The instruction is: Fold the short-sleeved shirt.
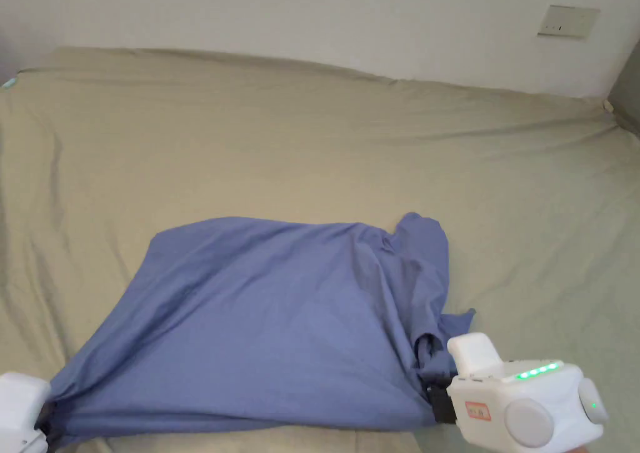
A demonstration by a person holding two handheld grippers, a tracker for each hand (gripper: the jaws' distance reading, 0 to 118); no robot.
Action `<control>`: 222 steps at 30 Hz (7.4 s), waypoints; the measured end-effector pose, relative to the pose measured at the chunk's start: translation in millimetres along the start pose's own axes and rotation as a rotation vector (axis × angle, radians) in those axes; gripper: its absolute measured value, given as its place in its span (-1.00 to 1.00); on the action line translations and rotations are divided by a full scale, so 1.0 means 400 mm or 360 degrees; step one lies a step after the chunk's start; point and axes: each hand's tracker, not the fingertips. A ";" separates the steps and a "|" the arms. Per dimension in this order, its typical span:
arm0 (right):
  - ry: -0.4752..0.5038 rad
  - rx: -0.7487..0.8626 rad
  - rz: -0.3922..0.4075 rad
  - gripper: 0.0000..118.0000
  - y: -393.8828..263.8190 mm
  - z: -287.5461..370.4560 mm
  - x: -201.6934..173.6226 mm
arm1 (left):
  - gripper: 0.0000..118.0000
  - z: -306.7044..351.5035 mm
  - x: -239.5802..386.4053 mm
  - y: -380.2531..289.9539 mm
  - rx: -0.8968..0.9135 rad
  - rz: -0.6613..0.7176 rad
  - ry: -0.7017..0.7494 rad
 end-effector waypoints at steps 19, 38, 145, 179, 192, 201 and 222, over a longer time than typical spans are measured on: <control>0.0090 -0.0295 -0.0217 -0.84 -0.349 0.199 -0.101 | -0.92 0.216 0.046 -0.277 -0.0395 -0.0183 -0.0141; -0.0393 0.1348 -0.0135 -0.29 0.113 0.705 -0.234 | -0.35 0.616 0.070 0.382 0.1298 0.0396 -0.0005; -0.0413 0.1360 -0.0109 -0.97 0.180 0.861 0.028 | -0.96 0.628 -0.186 0.476 0.1285 0.0372 0.0288; -0.0908 0.1825 0.0120 -0.97 0.845 1.101 0.162 | -0.96 0.698 -0.367 1.176 0.1507 0.0300 0.0423; -0.0933 0.1759 0.0095 -0.97 1.004 0.941 0.211 | -0.96 0.541 -0.367 1.354 0.1510 0.0216 0.0579; -0.0791 0.1470 0.0076 -0.97 0.959 0.619 0.237 | -0.96 0.232 -0.312 1.280 0.1256 0.0155 0.0522; -0.0274 0.0484 -0.0102 -0.97 0.043 0.109 0.102 | -0.96 -0.109 -0.026 0.219 0.0316 -0.0113 0.0125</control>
